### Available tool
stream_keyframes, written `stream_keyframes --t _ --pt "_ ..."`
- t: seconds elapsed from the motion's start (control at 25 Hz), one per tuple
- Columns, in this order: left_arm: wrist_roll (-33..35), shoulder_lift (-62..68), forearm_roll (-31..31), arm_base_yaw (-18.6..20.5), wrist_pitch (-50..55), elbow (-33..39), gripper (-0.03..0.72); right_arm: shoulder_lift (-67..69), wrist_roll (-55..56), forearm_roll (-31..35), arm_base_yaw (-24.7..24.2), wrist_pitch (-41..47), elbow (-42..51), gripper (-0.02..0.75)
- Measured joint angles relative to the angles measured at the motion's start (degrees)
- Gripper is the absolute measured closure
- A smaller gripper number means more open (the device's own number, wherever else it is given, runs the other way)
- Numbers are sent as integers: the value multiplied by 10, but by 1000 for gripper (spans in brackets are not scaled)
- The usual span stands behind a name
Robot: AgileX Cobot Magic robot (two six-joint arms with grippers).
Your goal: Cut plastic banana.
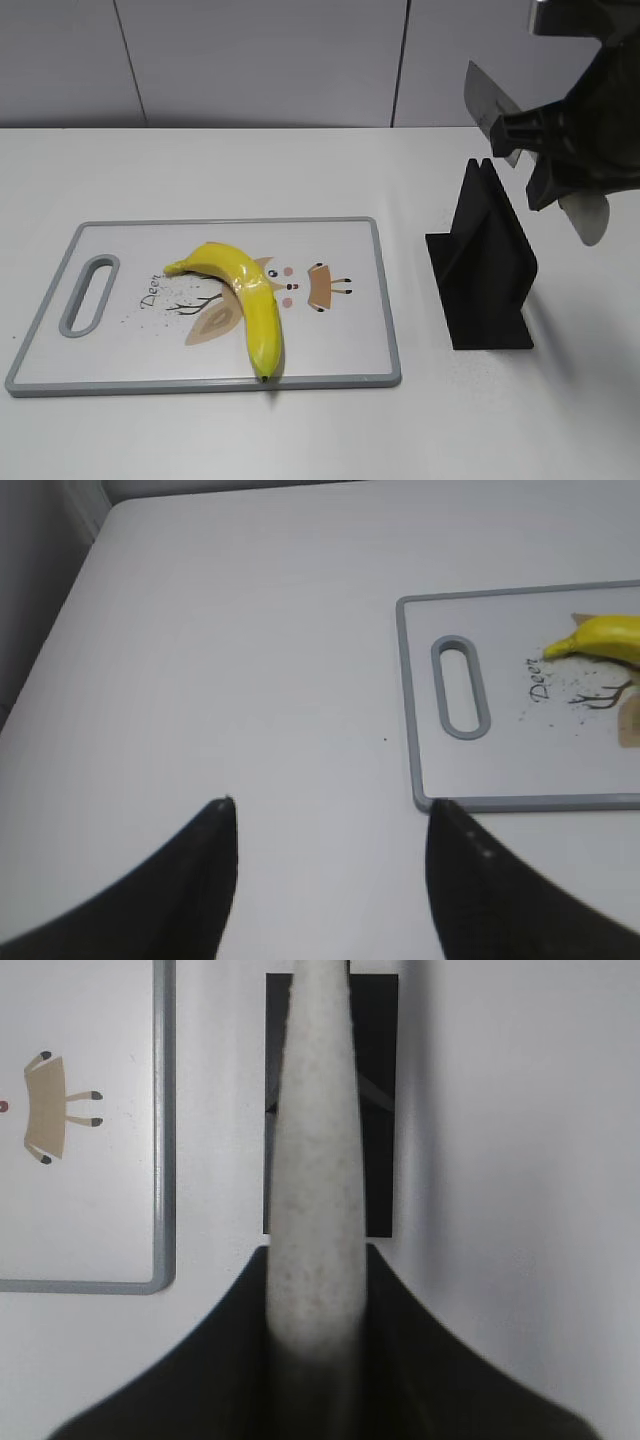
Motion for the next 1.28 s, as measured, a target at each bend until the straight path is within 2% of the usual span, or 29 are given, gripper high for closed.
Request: stream_keyframes --t 0.24,0.64,1.0,1.04,1.2,1.28 --pt "0 -104 -24 0 4 39 111 0 2 0 0 -33 35 549" --pt "0 -110 -24 0 9 48 112 0 3 6 0 -64 104 549" --pt "0 -110 -24 0 9 48 113 9 3 45 0 -59 108 536" --pt "0 -110 -24 0 9 48 113 12 3 46 0 -59 108 493" --pt "0 -110 -24 0 9 48 113 14 -7 47 0 -59 108 210" --pt "0 -110 -24 0 9 48 113 14 -34 54 0 -55 106 127"
